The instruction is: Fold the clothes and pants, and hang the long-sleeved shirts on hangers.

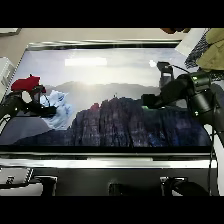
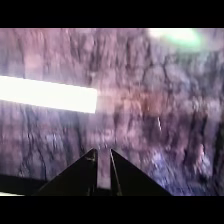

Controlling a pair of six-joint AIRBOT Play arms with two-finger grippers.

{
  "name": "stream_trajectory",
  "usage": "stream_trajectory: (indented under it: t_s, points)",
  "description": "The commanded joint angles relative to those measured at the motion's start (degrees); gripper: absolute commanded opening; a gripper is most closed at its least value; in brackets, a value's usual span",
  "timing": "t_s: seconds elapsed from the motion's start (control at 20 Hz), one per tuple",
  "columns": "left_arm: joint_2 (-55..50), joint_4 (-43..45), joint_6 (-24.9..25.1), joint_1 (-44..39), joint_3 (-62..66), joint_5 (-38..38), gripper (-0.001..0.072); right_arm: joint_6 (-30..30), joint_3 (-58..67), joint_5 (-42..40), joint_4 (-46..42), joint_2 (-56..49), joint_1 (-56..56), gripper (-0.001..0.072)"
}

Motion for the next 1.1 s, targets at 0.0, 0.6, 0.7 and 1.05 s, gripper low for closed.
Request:
stream_trajectory:
  t_s: [0.0,0.6,0.7,1.05]
  points:
    - [2.8,-14.1,4.3,-4.6,-0.1,0.6,0.0015,0.2,0.1,-6.1,-1.1,0.1,0.1,0.0137]
    - [-2.8,-34.1,-12.4,-46.3,2.4,22.9,0.0016,-0.4,0.0,-13.1,-27.4,13.2,0.0,0.0136]
    - [-5.1,-34.1,-12.3,-47.7,2.4,22.4,0.0117,-0.1,-0.5,-12.7,-28.1,13.7,0.0,0.0136]
    - [4.4,-34.0,-3.1,-29.7,2.4,6.8,0.0516,4.3,-1.7,-2.0,-7.1,11.6,-13.5,0.0152]
